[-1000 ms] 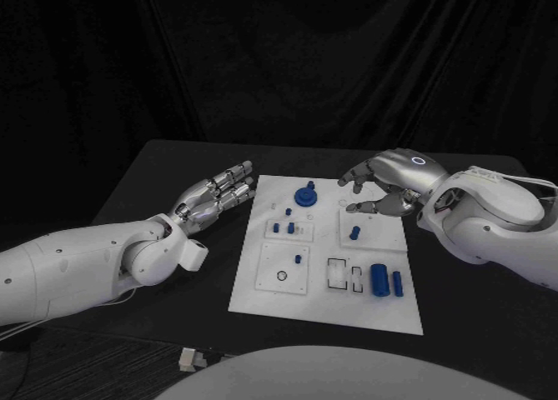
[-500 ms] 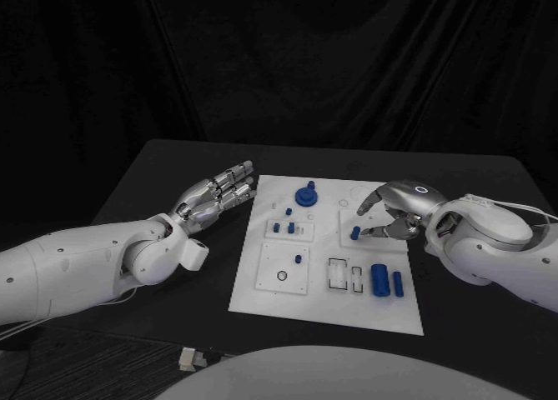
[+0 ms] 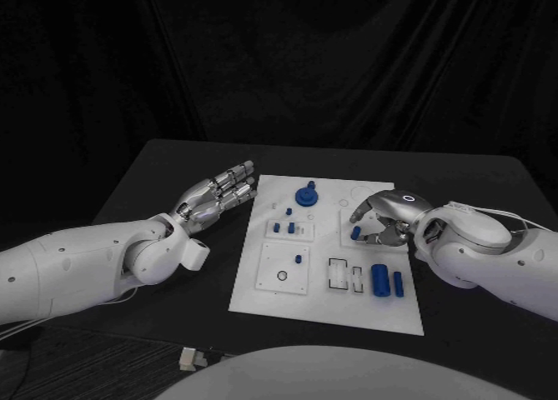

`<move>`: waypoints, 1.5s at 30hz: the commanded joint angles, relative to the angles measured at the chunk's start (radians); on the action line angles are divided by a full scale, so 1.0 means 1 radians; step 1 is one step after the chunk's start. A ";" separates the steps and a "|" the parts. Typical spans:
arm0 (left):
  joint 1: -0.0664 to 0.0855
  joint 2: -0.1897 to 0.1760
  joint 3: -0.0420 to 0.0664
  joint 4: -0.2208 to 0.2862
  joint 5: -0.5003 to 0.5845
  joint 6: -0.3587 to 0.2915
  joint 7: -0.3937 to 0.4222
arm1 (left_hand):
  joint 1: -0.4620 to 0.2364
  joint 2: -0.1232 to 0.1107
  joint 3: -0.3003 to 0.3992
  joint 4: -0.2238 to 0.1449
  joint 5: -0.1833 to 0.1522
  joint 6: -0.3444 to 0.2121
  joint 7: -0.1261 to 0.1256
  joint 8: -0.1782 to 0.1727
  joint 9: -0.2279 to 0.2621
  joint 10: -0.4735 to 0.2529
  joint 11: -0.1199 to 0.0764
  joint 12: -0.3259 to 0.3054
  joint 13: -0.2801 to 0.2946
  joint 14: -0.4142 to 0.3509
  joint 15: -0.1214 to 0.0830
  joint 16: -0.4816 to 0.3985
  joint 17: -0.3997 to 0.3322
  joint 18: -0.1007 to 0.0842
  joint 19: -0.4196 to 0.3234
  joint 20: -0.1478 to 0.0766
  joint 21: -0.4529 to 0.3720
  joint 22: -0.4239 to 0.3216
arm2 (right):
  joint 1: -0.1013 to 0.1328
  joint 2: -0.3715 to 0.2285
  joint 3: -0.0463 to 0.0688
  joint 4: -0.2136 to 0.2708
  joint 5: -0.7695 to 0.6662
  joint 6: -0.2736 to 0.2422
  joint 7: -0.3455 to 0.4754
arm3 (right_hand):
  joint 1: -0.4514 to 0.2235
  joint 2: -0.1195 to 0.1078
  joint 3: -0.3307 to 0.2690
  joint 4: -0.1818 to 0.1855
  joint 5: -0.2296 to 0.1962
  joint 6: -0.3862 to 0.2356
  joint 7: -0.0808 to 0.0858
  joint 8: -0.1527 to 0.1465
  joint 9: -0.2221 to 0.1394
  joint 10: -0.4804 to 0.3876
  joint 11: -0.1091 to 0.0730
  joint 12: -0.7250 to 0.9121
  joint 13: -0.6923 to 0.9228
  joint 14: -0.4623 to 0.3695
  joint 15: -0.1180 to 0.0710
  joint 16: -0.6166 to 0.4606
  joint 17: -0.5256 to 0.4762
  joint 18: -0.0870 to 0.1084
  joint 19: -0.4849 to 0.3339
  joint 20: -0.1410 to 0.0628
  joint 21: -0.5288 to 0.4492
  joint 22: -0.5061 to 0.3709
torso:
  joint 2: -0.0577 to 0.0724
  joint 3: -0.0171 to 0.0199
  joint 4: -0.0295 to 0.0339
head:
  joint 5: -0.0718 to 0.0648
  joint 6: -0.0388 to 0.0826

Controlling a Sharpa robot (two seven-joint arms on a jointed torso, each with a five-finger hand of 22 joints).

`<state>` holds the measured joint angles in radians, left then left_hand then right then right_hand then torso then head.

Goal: Assemble the parts on the task board

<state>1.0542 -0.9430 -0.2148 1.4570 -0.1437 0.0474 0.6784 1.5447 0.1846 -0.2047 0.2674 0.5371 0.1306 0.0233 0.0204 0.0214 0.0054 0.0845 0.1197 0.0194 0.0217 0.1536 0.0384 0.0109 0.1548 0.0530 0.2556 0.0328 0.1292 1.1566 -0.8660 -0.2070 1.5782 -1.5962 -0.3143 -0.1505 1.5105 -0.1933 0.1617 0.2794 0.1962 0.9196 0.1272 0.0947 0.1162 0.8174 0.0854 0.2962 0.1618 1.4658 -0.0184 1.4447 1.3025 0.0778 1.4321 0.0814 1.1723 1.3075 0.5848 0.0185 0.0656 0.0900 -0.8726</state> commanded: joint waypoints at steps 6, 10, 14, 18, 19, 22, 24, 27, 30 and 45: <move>-0.004 0.004 0.001 0.000 0.006 0.013 0.029 | 0.012 0.004 0.006 -0.005 0.009 -0.002 0.000 0.006 0.001 0.001 0.008 0.003 0.001 0.001 0.008 0.004 0.002 0.018 0.001 0.005 0.004 0.001 | -0.010 0.022 0.001 -0.018 -0.001 0.025 0.023 | 0.050 0.018 0.043 -0.021 0.110 0.011 -0.002 -0.011 0.006 0.042 0.003 0.040 -0.005 0.047 -0.003 0.003 0.008 0.002 0.000 0.003 0.010 0.158 | 0.000 -0.0001 0.0014 | -0.003 0.000; -0.005 0.004 0.001 -0.001 0.006 0.014 0.029 | 0.012 0.004 0.006 -0.005 0.009 -0.002 0.000 0.006 0.001 0.001 0.008 0.003 0.001 0.001 0.008 0.004 0.002 0.018 0.001 0.005 0.004 0.001 | -0.014 0.031 0.001 -0.026 -0.001 0.032 0.027 | 0.061 0.016 0.065 -0.028 0.149 0.021 0.001 -0.009 0.010 0.056 0.003 0.044 -0.010 0.046 -0.003 0.003 0.007 0.002 -0.001 0.003 0.009 0.158 | 0.000 -0.0001 0.0008 | -0.003 0.000; -0.007 0.004 0.001 0.000 0.006 0.015 0.028 | 0.013 0.005 0.007 -0.006 0.010 -0.002 -0.001 0.006 0.001 0.001 0.009 0.005 0.001 0.001 0.009 0.005 0.002 0.018 0.001 0.006 0.004 0.001 | -0.017 0.036 0.001 -0.029 -0.001 0.033 0.031 | 0.071 0.014 0.096 -0.035 0.180 0.045 0.002 0.001 0.019 0.087 0.002 0.050 -0.015 0.047 0.001 0.004 0.008 0.001 0.000 0.005 0.012 0.159 | 0.000 -0.0001 0.0012 | -0.002 0.000; -0.008 0.004 0.001 -0.001 0.006 0.017 0.027 | 0.013 0.005 0.007 -0.006 0.010 -0.002 -0.001 0.006 0.001 0.001 0.009 0.005 0.001 0.001 0.009 0.005 0.002 0.018 0.001 0.006 0.004 0.001 | -0.018 0.037 0.001 -0.029 -0.001 0.023 0.039 | 0.083 0.012 0.138 -0.051 0.215 0.080 0.000 0.025 0.034 0.135 -0.003 0.059 -0.020 0.047 0.008 0.005 0.008 0.000 0.001 0.010 0.017 0.160 | 0.000 -0.0004 0.0006 | -0.002 0.000; -0.008 0.004 0.001 -0.001 0.006 0.017 0.027 | 0.014 0.005 0.008 -0.007 0.010 -0.003 -0.001 0.006 0.001 0.001 0.012 0.005 0.001 0.001 0.009 0.006 0.002 0.018 0.002 0.006 0.004 0.001 | -0.018 0.036 0.001 -0.029 -0.001 0.021 0.040 | 0.084 0.012 0.142 -0.053 0.217 0.082 0.000 0.027 0.036 0.140 -0.003 0.059 -0.021 0.047 0.009 0.005 0.008 0.000 0.000 0.011 0.018 0.160 | 0.000 -0.0004 0.0007 | -0.002 0.000; -0.009 0.004 0.001 -0.002 0.006 0.019 0.026 | 0.014 0.005 0.008 -0.007 0.010 -0.003 -0.001 0.006 0.001 0.001 0.012 0.005 0.001 0.001 0.009 0.006 0.002 0.018 0.002 0.006 0.004 0.001 | -0.019 0.035 0.001 -0.027 -0.001 0.015 0.044 | 0.085 0.010 0.159 -0.062 0.223 0.096 0.001 0.039 0.044 0.165 -0.005 0.063 -0.022 0.047 0.014 0.006 0.009 0.000 0.001 0.014 0.021 0.161 | 0.000 -0.0001 0.0012 | -0.002 0.000; -0.010 0.005 0.001 -0.002 0.006 0.020 0.025 | 0.015 0.006 0.008 -0.007 0.010 -0.003 -0.001 0.006 0.001 0.002 0.013 0.006 0.001 0.002 0.009 0.007 0.002 0.018 0.002 0.006 0.004 0.001 | -0.019 0.034 0.001 -0.026 -0.001 0.013 0.046 | 0.085 0.010 0.165 -0.066 0.225 0.099 0.001 0.042 0.046 0.171 -0.005 0.063 -0.023 0.047 0.015 0.005 0.009 0.000 0.000 0.015 0.022 0.161 | -0.001 0.0001 0.0015 | -0.002 0.000; -0.012 0.006 0.001 -0.003 0.006 0.022 0.024 | 0.015 0.006 0.008 -0.007 0.010 -0.003 -0.001 0.006 0.001 0.002 0.013 0.006 0.001 0.002 0.009 0.007 0.002 0.018 0.002 0.006 0.004 0.001 | -0.019 0.031 0.001 -0.021 -0.001 0.009 0.047 | 0.085 0.009 0.173 -0.073 0.228 0.105 0.002 0.047 0.050 0.184 -0.006 0.065 -0.024 0.047 0.016 0.005 0.008 0.000 0.000 0.017 0.023 0.161 | -0.001 0.0000 0.0014 | -0.002 0.000; -0.012 0.006 0.001 -0.003 0.006 0.023 0.024 | 0.016 0.006 0.009 -0.008 0.011 -0.003 -0.002 0.006 0.001 0.002 0.015 0.006 0.001 0.003 0.010 0.008 0.003 0.018 0.002 0.007 0.004 0.001 | -0.019 0.027 0.001 -0.016 -0.001 0.004 0.047 | 0.085 0.009 0.181 -0.079 0.229 0.109 0.004 0.052 0.053 0.194 -0.006 0.065 -0.026 0.046 0.017 0.005 0.008 0.000 0.000 0.018 0.024 0.161 | -0.001 -0.0003 0.0007 | -0.001 0.000; -0.014 0.005 0.001 -0.004 0.006 0.027 0.020 | 0.018 0.007 0.010 -0.010 0.012 -0.003 -0.001 0.006 0.001 0.002 0.018 0.006 0.001 0.004 0.012 0.010 0.003 0.018 0.003 0.008 0.005 0.003 | -0.003 -0.008 0.001 0.044 -0.001 -0.039 0.055 | 0.081 0.012 0.203 -0.107 0.214 0.139 0.006 0.074 0.069 0.243 -0.013 0.071 -0.028 0.046 0.012 0.006 0.008 0.000 -0.001 0.015 0.031 0.162 | -0.002 -0.0002 0.0012 | 0.006 0.000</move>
<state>1.0413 -0.9396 -0.2148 1.4520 -0.1437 0.0605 0.6784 1.5521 0.1920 -0.1965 0.2591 0.5451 0.1306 0.0233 0.0204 0.0213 0.0087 0.0949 0.1196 0.0193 0.0255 0.1573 0.0424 0.0126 0.1547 0.0566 0.2591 0.0327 0.1315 1.1492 -0.8712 -0.2064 1.6101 -1.5951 -0.3244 -0.1059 1.5872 -0.1869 0.3629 0.1749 0.4133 1.0523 0.1311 0.1658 0.1849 1.0479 0.0815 0.3643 0.1321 1.4658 -0.0113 1.4447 1.3077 0.0779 1.4292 0.0914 1.2005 1.3081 0.5838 0.0182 0.0663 0.0945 -0.8726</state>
